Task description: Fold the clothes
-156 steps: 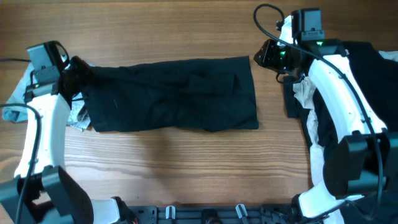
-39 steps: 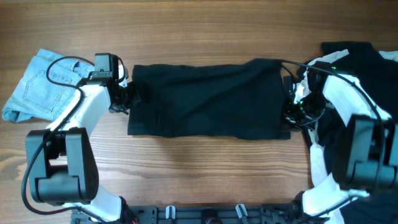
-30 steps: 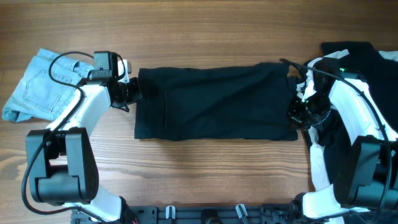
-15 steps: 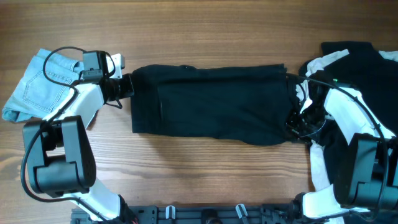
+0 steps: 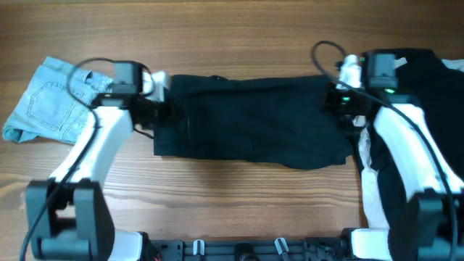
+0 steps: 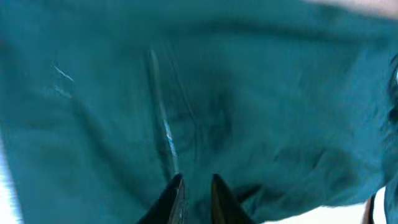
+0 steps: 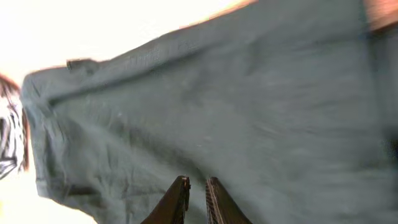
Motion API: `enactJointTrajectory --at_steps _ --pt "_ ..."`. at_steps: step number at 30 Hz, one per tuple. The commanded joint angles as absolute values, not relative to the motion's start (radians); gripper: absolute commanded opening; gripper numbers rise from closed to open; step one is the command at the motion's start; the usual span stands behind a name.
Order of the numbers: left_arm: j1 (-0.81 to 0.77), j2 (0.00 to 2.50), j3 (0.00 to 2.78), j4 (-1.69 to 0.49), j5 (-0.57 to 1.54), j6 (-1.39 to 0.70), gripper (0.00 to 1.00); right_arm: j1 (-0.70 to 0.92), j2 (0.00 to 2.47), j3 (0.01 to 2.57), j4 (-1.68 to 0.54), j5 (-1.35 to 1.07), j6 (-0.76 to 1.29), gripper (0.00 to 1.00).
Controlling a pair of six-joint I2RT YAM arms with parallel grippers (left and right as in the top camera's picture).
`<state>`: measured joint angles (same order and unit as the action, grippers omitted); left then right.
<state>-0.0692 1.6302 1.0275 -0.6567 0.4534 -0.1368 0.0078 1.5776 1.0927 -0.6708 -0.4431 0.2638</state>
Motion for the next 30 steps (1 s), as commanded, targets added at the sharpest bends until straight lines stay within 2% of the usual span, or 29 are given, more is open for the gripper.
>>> enactJointTrajectory --at_steps 1,4,7,12,15,17,18,20,22,25,27,30 --pt "-0.114 1.746 0.955 -0.664 0.352 -0.278 0.04 0.061 1.707 1.075 -0.708 -0.385 0.367 0.12" --pt "-0.097 1.804 0.946 -0.724 0.171 -0.413 0.04 0.062 1.837 1.071 -0.881 -0.289 0.448 0.12" --pt "-0.022 1.808 0.946 -0.722 0.012 -0.442 0.04 0.062 1.918 1.015 -0.920 -0.194 0.447 0.12" --pt "0.116 1.783 0.969 -0.700 0.122 -0.410 0.08 0.052 1.870 1.024 -0.980 -0.015 0.474 0.12" --pt "0.115 1.684 1.006 -0.701 0.254 -0.362 0.10 0.046 1.773 1.108 -0.966 -0.152 0.334 0.13" --pt "0.116 1.597 1.016 -0.691 0.257 -0.349 0.30 0.048 1.683 1.148 -0.924 -0.346 0.213 0.18" --pt "0.117 1.556 1.016 -0.678 0.254 -0.344 0.55 0.053 1.631 1.149 -0.878 -0.493 0.140 0.17" --pt "0.117 1.535 1.016 -0.663 0.253 -0.286 0.80 0.087 1.594 1.149 -0.846 -0.549 0.133 0.11" --pt "0.116 1.556 1.015 -0.664 0.254 -0.265 0.86 0.130 1.610 1.131 -0.844 -0.526 0.134 0.10" --pt "0.117 1.634 1.015 -0.658 0.290 -0.180 0.88 0.200 1.687 1.066 -0.834 -0.436 0.202 0.09" --pt "0.117 1.699 1.015 -0.628 0.404 -0.066 0.97 0.212 1.765 1.016 -0.795 -0.414 0.236 0.10" --pt "0.117 1.745 1.015 -0.604 0.391 -0.030 1.00 0.212 1.863 0.970 -0.745 -0.414 0.240 0.07"
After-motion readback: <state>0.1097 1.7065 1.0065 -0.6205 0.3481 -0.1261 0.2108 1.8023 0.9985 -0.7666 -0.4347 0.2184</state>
